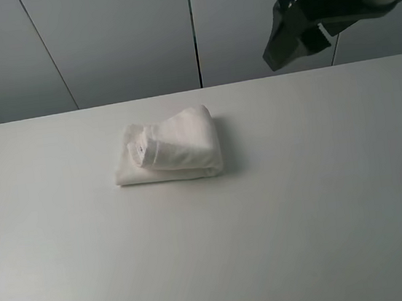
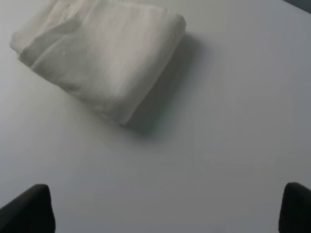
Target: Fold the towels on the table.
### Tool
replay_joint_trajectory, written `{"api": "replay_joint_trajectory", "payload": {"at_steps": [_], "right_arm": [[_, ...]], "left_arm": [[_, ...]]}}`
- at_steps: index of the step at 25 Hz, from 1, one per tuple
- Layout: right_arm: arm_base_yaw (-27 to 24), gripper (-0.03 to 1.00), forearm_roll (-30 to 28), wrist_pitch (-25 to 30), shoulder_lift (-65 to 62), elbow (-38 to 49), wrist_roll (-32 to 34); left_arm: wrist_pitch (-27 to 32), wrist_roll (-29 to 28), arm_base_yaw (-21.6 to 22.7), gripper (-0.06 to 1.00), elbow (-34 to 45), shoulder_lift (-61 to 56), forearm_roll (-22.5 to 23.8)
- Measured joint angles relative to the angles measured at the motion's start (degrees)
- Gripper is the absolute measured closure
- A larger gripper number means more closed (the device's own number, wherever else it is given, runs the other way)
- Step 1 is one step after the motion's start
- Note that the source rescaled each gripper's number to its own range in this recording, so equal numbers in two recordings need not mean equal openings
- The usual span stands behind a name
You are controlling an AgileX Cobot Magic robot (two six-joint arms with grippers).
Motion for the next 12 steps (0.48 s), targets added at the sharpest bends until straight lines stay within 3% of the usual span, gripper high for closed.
{"api": "replay_joint_trajectory", "payload": {"at_steps": [8,12], "right_arm": [[0.00,-0.03,0.00,0.07,-21.09,15.14,1.09],[0.00,-0.03,0.00,2.88,-30.81,19.67,1.71]], "left_arm": [[-1.66,-2.80,0.00,-0.05,17.71,-16.77,0.00],[-2.43,-3.50,0.00,-0.05,25.96,-26.03,0.00]]}}
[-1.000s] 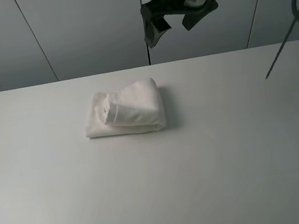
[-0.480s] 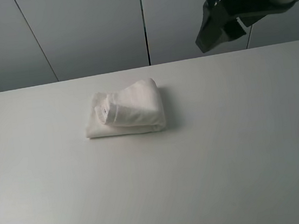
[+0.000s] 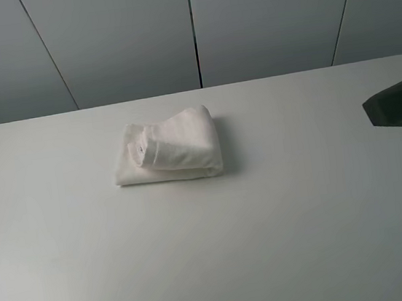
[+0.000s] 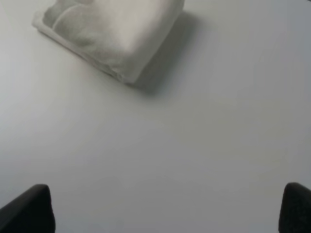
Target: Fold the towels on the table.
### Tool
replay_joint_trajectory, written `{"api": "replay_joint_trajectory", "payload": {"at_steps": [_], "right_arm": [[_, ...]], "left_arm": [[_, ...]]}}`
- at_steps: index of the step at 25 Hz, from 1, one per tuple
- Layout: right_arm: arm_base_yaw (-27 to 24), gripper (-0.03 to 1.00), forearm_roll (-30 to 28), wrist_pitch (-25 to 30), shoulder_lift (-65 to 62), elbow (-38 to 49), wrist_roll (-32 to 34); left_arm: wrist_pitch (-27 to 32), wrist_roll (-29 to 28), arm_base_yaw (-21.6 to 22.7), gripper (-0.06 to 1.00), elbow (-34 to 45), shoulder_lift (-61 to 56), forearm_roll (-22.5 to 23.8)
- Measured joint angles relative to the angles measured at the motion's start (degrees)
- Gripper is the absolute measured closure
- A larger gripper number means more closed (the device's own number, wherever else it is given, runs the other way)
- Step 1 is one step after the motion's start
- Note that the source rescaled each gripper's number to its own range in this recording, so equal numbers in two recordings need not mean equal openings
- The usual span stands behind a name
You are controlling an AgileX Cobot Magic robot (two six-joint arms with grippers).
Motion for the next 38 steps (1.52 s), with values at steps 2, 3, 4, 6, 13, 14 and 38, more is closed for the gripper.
{"api": "replay_joint_trajectory", "payload": {"at_steps": [2,3,4,6,13,14,38], "right_arm": [[0.14,-0.03,0.00,1.45,-4.24,1.85,0.23],[0.13,-0.03,0.00,2.18,-6.39,2.79,0.35],[0.13,-0.03,0.00,2.90,-8.18,3.59,0.46],[0.13,-0.03,0.00,4.58,-12.38,5.06,0.60],[0.13,-0.03,0.00,9.93,-25.31,9.87,1.32],[0.13,-0.03,0.00,10.12,-27.08,10.34,1.42],[0.16,-0.03,0.00,8.64,-39.42,13.08,-0.17]], "left_arm": [[-0.43,-0.48,0.00,-0.05,3.50,-4.62,-0.12],[-0.69,-0.85,0.00,-0.05,4.82,-7.14,-0.24],[-0.66,-0.98,0.00,-0.05,6.30,-9.17,-0.38],[-0.66,-1.07,0.00,-0.05,8.80,-13.90,-0.60],[-0.61,-1.34,0.00,-0.05,15.64,-28.81,-2.78],[-0.48,-1.55,0.00,-0.05,16.29,-30.76,-3.16],[-4.85,-4.36,0.00,-0.05,24.52,-44.17,-4.43]]}}
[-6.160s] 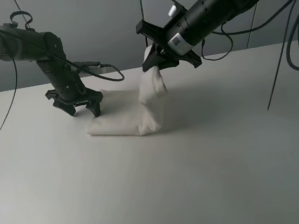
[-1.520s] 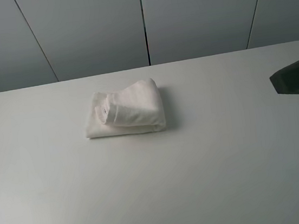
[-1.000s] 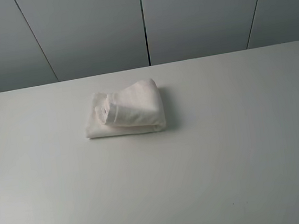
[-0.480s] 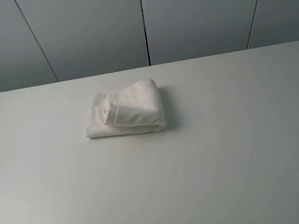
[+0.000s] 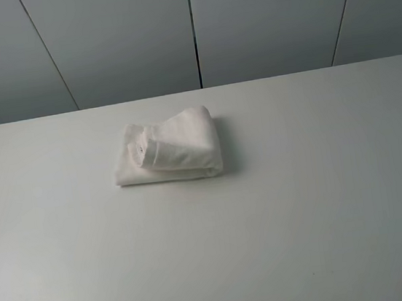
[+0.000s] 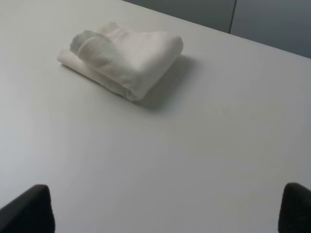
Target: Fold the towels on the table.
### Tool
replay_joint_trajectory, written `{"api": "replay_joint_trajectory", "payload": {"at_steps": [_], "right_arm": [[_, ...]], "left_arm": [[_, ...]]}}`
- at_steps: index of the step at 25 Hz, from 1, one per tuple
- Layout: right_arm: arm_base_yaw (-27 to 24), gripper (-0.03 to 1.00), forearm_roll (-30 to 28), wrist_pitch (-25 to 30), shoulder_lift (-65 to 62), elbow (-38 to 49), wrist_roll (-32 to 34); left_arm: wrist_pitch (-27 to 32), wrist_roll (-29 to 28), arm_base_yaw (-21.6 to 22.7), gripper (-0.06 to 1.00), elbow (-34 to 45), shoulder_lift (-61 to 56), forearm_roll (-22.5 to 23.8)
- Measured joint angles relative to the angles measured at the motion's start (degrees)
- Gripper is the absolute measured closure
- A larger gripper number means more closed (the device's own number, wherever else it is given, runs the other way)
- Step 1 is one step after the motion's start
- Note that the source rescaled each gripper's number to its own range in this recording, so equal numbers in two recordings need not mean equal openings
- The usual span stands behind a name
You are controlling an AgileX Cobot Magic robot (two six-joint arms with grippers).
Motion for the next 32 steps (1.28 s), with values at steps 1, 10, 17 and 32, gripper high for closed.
{"api": "replay_joint_trajectory", "payload": {"at_steps": [1,10,17,32], "right_arm": [[0.00,-0.03,0.00,0.00,0.00,0.00,0.00],[-4.67,-0.03,-0.42,-0.12,0.00,0.00,0.43],[-19.74,-0.03,-0.97,-0.12,0.00,0.00,0.68],[-22.28,-0.03,-0.97,-0.12,0.00,0.00,0.90]], "left_arm": [[0.00,0.00,0.00,-0.05,0.00,0.00,0.00],[0.00,0.00,0.34,-0.05,0.00,0.00,0.00],[0.00,0.00,9.95,-0.05,0.00,0.00,0.75],[0.00,0.00,14.24,-0.05,0.00,0.00,1.29]]}}
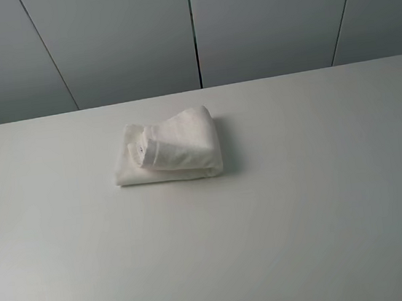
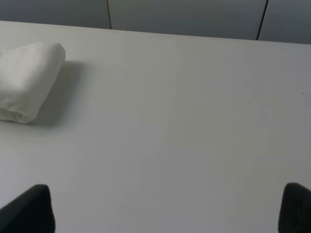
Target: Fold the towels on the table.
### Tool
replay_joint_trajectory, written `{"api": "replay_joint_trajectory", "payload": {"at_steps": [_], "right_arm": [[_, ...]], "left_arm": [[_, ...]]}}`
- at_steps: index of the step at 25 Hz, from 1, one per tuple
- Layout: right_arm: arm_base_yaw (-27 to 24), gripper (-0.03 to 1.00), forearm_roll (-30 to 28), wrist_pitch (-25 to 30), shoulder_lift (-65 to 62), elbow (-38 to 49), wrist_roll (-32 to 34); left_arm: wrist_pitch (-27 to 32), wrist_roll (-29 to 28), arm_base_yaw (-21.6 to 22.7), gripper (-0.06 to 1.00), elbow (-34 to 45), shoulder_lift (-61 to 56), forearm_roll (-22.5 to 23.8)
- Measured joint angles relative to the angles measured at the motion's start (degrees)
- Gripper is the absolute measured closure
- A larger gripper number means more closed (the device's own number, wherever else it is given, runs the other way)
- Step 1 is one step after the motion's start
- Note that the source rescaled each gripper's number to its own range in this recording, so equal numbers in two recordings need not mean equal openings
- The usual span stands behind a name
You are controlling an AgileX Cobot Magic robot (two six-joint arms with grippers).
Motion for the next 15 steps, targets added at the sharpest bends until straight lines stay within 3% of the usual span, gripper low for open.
{"api": "replay_joint_trajectory", "payload": {"at_steps": [15], "right_arm": [[0.00,-0.03,0.00,0.00,0.00,0.00,0.00]], "left_arm": [[0.00,-0.04,0.00,-0.05,0.00,0.00,0.00]]}}
